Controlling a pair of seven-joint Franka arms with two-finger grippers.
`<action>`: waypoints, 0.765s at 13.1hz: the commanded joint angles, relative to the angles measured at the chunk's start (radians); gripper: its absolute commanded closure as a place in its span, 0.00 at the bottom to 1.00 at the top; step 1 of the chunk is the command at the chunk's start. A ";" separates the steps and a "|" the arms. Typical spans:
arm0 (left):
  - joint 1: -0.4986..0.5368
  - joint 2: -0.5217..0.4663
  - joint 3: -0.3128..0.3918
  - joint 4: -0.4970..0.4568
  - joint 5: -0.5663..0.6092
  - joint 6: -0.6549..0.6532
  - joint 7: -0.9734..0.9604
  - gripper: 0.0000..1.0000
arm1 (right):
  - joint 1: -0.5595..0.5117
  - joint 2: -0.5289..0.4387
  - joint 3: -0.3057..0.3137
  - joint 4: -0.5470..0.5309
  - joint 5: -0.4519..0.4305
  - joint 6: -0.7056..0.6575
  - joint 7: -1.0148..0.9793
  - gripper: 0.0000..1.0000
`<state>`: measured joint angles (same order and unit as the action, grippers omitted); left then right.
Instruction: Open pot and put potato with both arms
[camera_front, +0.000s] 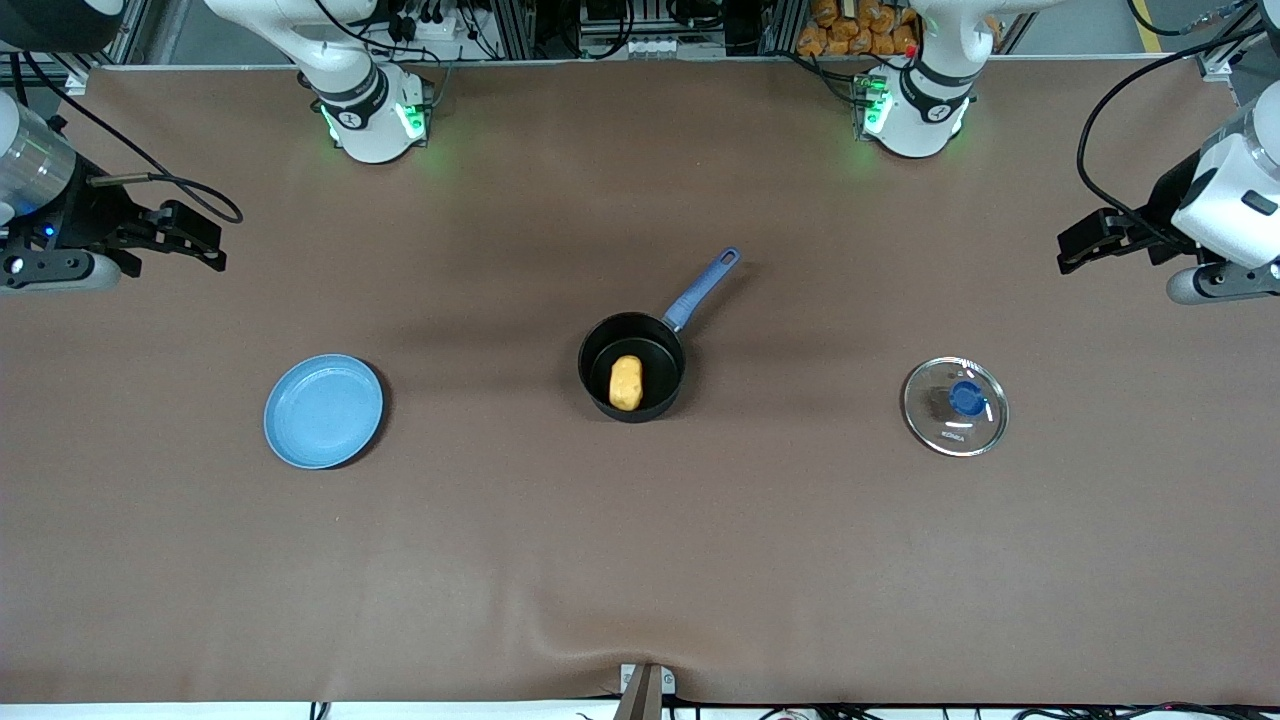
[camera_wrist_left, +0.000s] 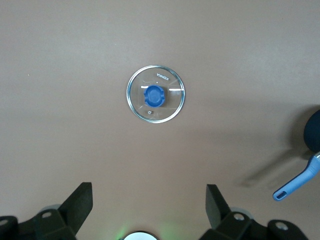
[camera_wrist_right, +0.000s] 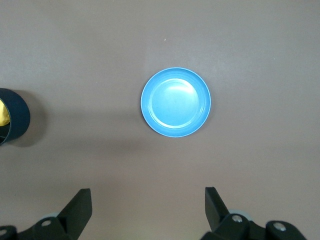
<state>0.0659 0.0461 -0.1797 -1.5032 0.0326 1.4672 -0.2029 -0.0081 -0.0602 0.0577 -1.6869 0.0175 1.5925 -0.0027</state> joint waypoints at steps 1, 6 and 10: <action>0.008 -0.021 0.000 -0.003 0.010 -0.027 0.028 0.00 | -0.049 -0.024 0.011 -0.037 0.005 0.006 0.004 0.00; 0.009 -0.092 -0.006 -0.051 -0.002 -0.022 0.026 0.00 | -0.041 -0.020 0.014 -0.033 0.007 -0.002 0.006 0.00; 0.011 -0.088 0.002 -0.037 -0.003 -0.021 0.034 0.00 | -0.046 -0.020 0.016 -0.030 0.006 -0.012 0.004 0.00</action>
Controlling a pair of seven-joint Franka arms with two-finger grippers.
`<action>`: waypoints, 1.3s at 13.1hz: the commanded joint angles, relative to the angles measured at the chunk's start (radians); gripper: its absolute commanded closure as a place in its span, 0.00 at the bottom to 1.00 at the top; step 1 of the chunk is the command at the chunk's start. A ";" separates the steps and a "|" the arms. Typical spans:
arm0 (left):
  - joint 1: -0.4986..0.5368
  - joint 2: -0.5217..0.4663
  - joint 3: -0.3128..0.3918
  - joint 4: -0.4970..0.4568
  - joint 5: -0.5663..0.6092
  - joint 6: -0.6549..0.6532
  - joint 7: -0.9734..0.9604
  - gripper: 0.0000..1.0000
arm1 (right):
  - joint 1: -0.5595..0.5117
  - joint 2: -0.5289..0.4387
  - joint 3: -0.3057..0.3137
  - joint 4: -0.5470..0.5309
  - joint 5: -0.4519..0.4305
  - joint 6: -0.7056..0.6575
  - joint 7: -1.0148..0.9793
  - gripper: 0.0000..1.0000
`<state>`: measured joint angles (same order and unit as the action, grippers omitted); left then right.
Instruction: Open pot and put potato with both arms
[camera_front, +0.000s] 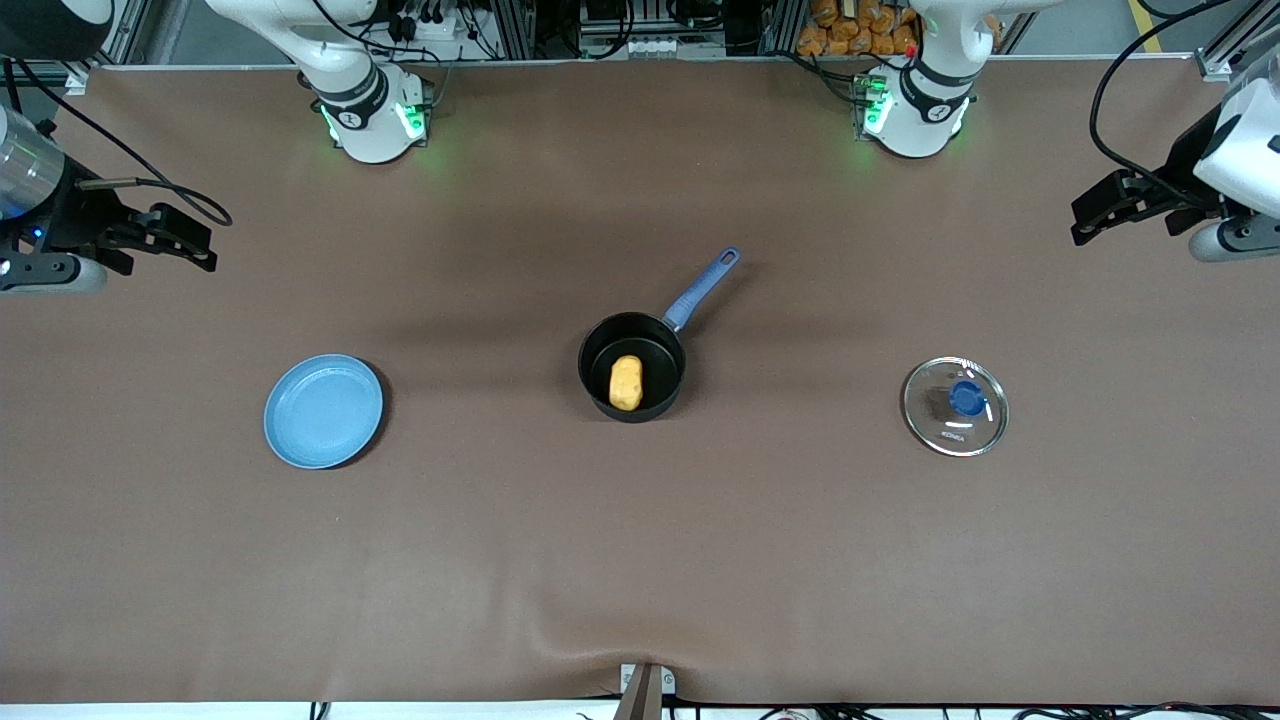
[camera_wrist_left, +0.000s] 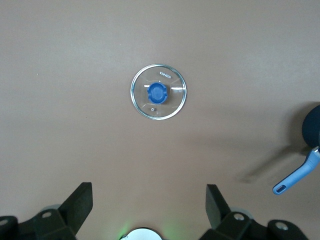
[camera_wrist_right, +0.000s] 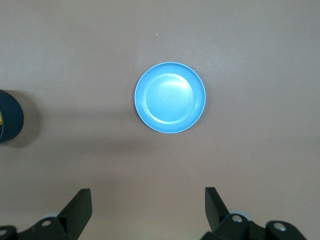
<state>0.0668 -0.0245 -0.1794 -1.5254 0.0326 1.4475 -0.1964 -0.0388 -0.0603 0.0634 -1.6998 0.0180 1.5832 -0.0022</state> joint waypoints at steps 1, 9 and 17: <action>0.010 -0.017 0.001 -0.015 -0.002 -0.001 0.029 0.00 | -0.015 -0.019 0.010 -0.015 0.005 -0.002 0.002 0.00; 0.010 -0.008 0.001 -0.022 -0.020 0.064 0.040 0.00 | -0.015 -0.018 0.010 -0.015 0.005 0.000 0.002 0.00; 0.011 -0.008 0.003 -0.028 -0.033 0.079 0.040 0.00 | -0.016 -0.018 0.010 -0.015 0.005 0.000 -0.004 0.00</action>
